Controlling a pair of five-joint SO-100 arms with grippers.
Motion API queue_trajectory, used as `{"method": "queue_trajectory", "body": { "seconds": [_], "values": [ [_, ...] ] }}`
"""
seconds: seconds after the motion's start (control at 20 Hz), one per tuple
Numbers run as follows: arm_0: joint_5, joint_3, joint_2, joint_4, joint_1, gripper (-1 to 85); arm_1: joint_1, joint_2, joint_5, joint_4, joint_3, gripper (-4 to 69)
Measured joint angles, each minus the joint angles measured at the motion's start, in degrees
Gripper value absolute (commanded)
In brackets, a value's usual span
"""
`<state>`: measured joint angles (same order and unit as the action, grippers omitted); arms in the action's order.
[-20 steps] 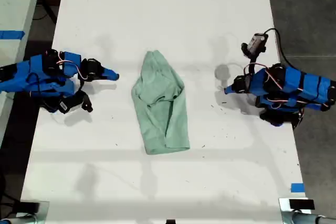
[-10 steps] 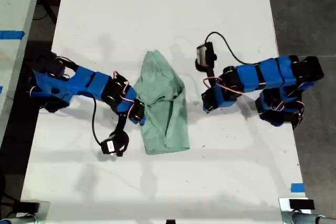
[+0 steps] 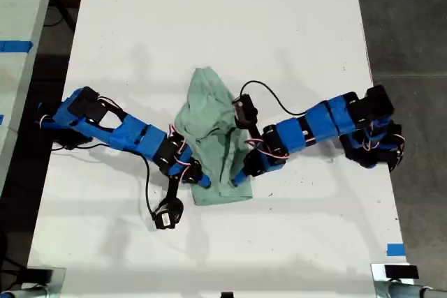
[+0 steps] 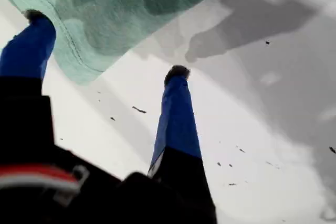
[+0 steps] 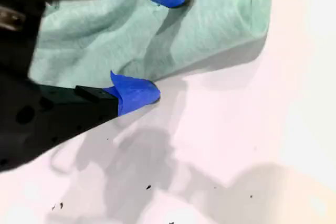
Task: Fold t shirt
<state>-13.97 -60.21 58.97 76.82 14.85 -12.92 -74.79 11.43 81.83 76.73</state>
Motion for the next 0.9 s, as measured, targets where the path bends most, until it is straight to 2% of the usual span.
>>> {"method": "queue_trajectory", "body": {
  "seconds": [0.05, 0.1, 0.15, 0.2, 0.35, 0.5, 0.65, 0.75, 0.9],
  "values": [
    [0.1, 0.0, 0.0, -2.0, 0.2, 5.2, -0.4, 1.7, -0.4, -1.0, -0.4, 32.2],
    [0.1, 0.0, 0.0, -3.7, 0.5, -0.3, -0.6, 3.6, -0.6, -1.8, -1.9, 23.7],
    [0.5, 0.0, -0.1, -5.7, 0.9, -0.3, -0.9, 4.9, -0.9, -2.0, -3.2, 9.3],
    [1.2, 0.1, -0.3, -6.7, 1.1, -0.3, -0.9, 6.0, -1.2, -3.3, -3.6, 0.2],
    [2.8, 0.1, -0.4, -7.2, 2.6, -0.3, -2.4, 6.8, -2.0, -7.6, -5.2, 0.3],
    [4.6, 0.1, 0.7, -6.7, 4.0, -0.3, -4.6, 10.4, -2.7, -7.5, -11.6, 0.3],
    [7.1, 0.1, 5.5, -6.6, 5.8, -0.3, -7.6, 15.8, -2.5, -1.1, -27.1, 0.3],
    [9.4, 0.0, 10.6, -6.5, 6.2, -0.3, -7.9, 13.4, -0.4, 1.1, -30.3, 0.3],
    [12.2, -2.7, 20.3, -1.8, 3.9, -0.3, -2.7, 6.6, 6.9, 3.8, -30.3, 0.3]
  ]
}}
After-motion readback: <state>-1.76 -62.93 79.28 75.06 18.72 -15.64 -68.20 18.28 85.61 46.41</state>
